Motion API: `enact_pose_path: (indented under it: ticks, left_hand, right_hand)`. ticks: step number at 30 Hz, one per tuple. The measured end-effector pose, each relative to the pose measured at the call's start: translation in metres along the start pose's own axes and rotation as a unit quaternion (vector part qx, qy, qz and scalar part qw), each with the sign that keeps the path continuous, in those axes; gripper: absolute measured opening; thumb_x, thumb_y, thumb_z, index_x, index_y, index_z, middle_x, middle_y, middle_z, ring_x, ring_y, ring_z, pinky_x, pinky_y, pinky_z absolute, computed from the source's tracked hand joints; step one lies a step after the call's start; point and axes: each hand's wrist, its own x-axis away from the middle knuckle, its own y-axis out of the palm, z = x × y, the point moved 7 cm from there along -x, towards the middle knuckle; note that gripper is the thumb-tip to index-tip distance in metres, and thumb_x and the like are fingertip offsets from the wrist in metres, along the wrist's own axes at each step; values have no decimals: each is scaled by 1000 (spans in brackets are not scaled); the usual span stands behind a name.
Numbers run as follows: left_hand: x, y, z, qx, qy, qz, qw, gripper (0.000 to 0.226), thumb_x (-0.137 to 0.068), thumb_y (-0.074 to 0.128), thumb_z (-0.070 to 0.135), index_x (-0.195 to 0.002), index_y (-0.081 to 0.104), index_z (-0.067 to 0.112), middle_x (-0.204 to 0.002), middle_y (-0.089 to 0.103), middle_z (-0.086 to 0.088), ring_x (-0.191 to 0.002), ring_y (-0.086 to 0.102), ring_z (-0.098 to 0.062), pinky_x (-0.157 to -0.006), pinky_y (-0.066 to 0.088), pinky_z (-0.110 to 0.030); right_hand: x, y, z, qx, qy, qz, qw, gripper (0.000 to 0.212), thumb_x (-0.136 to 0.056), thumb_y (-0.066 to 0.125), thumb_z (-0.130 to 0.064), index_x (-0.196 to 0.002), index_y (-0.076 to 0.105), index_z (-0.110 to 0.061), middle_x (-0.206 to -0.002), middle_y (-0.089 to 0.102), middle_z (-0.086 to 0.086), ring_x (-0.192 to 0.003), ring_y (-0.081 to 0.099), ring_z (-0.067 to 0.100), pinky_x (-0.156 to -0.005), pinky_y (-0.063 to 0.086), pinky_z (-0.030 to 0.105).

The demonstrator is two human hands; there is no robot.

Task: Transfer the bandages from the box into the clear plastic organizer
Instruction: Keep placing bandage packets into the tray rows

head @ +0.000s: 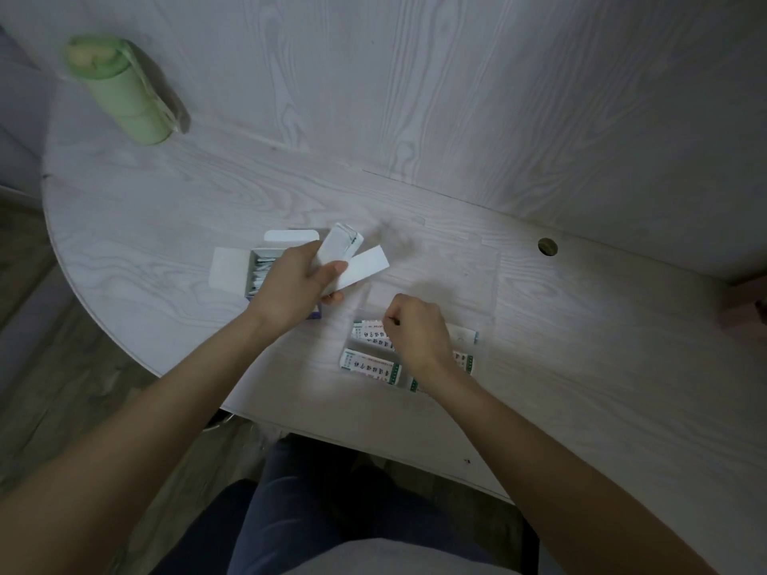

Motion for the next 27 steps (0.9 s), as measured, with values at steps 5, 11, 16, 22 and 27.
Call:
enact_pose_path:
  ticks: [5,11,16,22,27]
  left_hand:
    - [4,-2,0,9,4,-3,1000,14,-96,51,15,-105,56,5,-81,59,0,-50,58,-3,-67,56,-36]
    - [7,-2,0,-19,7,-8,1000,13,-96,51,18,-105,56,9,-82,61,1,-54,62,-2,-72,56,-40]
    - [5,1,0,-51,27,-17,998,10,-96,51,19,-105,55,14,-76,63,0,-54,62,-1,-70,56,-33]
    - [3,25,20,-86,92,-67,990,17,-97,50,16,-113,57,15,-83,65,3,-64,62,8,-60,46,-6]
    - [-10,32,19,-18,48,-59,997,23,-98,46,16,-118,55,8,-103,68,-4,-72,67,-2,-73,55,-20]
  right_hand:
    - [4,5,-12,159,-39,-12,986,15,-92,48,-11,-94,63,-14,-91,64,3,-86,57,23,-57,35,29]
    - [2,0,-12,150,-59,-24,987,21,-94,51,-25,-107,67,-18,-107,59,1,-101,52,15,-63,41,26]
    - [0,-32,-8,-494,134,-90,854,38,-99,41,-41,-98,68,-14,-60,60,9,-38,40,10,-43,30,21]
    - [-2,-37,1,-605,178,-129,765,37,-96,50,-35,-91,68,-3,-76,71,12,-64,65,15,-60,53,19]
    - [-5,-55,34,-575,152,-56,802,12,-86,63,2,-97,65,-4,-84,68,13,-70,65,14,-63,53,15]
